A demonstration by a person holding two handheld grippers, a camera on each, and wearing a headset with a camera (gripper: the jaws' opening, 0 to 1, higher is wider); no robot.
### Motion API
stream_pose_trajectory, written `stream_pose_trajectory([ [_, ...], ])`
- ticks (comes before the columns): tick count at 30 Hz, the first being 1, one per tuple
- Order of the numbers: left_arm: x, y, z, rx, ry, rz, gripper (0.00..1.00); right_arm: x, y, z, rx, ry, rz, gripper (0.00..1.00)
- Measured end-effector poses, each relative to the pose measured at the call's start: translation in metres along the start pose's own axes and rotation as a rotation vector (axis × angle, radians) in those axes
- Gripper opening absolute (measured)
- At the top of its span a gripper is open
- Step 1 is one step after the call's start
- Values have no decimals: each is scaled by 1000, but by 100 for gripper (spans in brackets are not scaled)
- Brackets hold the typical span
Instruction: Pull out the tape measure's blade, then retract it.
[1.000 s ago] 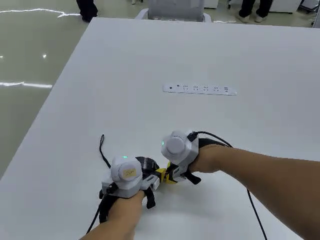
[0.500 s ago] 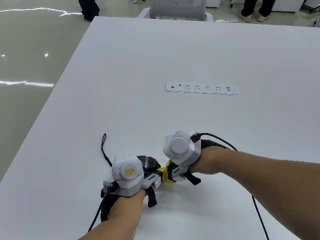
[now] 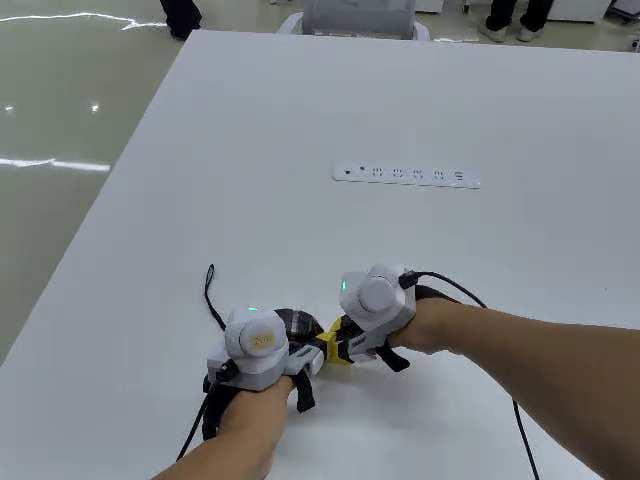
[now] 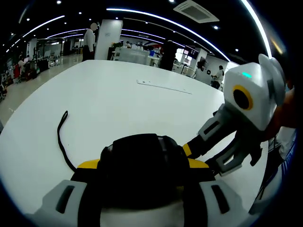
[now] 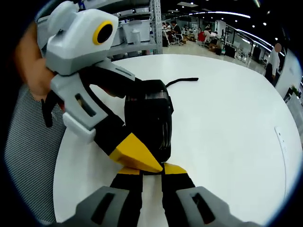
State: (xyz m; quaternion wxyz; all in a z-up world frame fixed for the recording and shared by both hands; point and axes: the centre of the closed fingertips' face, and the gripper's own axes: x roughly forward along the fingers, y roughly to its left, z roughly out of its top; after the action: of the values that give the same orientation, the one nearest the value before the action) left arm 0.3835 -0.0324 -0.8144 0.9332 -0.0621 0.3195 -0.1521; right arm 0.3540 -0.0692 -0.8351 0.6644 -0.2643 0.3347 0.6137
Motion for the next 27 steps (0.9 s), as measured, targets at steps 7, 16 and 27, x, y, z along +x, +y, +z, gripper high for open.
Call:
stream_pose_trajectory([
  [7,1,0,0,0,-1,0,66,0,-1,0,0,-28,0,14],
  [16,0,0,0,3,0,-7,66,-2,-4,-2,-51,-47,-64,19],
  [27,0,0,0,2,3,-11,66,-5,-2,-6,10,-50,-55,14],
])
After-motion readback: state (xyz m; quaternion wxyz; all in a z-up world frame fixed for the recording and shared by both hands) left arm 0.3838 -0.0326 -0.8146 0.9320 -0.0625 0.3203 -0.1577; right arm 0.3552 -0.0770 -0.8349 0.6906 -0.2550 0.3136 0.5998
